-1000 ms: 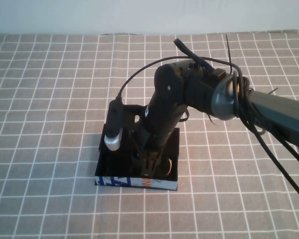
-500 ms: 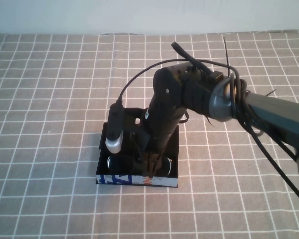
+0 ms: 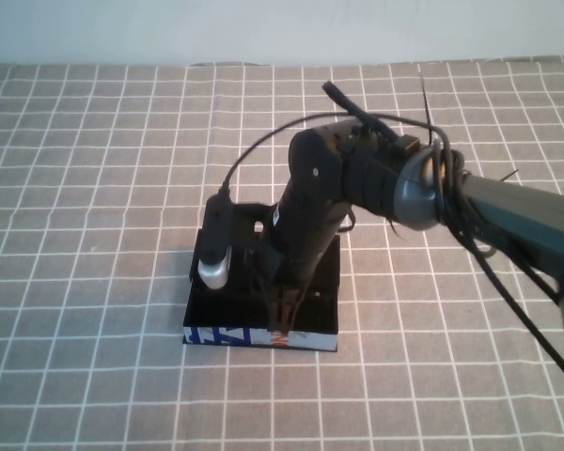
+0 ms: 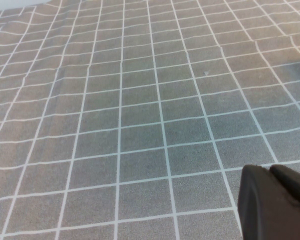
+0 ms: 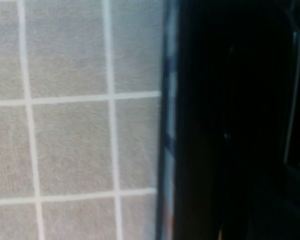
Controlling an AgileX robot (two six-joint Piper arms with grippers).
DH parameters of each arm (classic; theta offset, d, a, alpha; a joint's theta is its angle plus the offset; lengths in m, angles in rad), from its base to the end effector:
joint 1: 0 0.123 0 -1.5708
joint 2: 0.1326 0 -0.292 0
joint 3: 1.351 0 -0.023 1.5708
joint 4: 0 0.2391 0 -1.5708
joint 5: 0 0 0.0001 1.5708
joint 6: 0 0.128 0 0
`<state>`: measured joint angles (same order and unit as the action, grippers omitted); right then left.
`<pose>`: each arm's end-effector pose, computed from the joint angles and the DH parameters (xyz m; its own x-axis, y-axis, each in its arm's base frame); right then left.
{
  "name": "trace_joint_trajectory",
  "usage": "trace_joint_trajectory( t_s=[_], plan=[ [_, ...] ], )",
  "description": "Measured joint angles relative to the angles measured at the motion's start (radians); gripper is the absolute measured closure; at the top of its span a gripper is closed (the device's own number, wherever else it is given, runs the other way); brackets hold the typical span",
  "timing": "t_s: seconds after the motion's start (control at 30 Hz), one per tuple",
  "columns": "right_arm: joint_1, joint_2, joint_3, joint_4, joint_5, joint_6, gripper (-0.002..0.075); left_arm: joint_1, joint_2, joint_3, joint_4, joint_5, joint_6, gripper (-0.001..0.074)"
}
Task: Take glasses out of glasses case
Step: Pick up the glasses from the glasses case, then place the glasses on the table
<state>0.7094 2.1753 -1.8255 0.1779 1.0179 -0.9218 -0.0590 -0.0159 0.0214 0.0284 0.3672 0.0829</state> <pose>0.3442 0.3209 0.1783 0.0080 -0.9525 -0.3043 -0.9925 0.0295 -0.1184 0.0692 -0.0028 0.1633 -0.2740 0.1256 -0.9535 0.0796 0.9910 0.1076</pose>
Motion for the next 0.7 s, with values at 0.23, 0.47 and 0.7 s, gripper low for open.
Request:
trace_joint_trajectory(
  t_s=[0.23, 0.47, 0.7],
  plan=[
    [-0.002, -0.138, 0.017, -0.077, -0.017, 0.247, 0.0709, 0.000, 0.000, 0.000, 0.000, 0.000, 0.000, 0.0739],
    [-0.067, -0.386, 0.289, -0.160, -0.119, 0.866, 0.0710, 0.000, 0.000, 0.000, 0.000, 0.000, 0.000, 0.0739],
    [-0.179, -0.459, 0.569, -0.150, -0.228, 1.171, 0.0710, 0.000, 0.000, 0.000, 0.000, 0.000, 0.000, 0.0739]
  ],
)
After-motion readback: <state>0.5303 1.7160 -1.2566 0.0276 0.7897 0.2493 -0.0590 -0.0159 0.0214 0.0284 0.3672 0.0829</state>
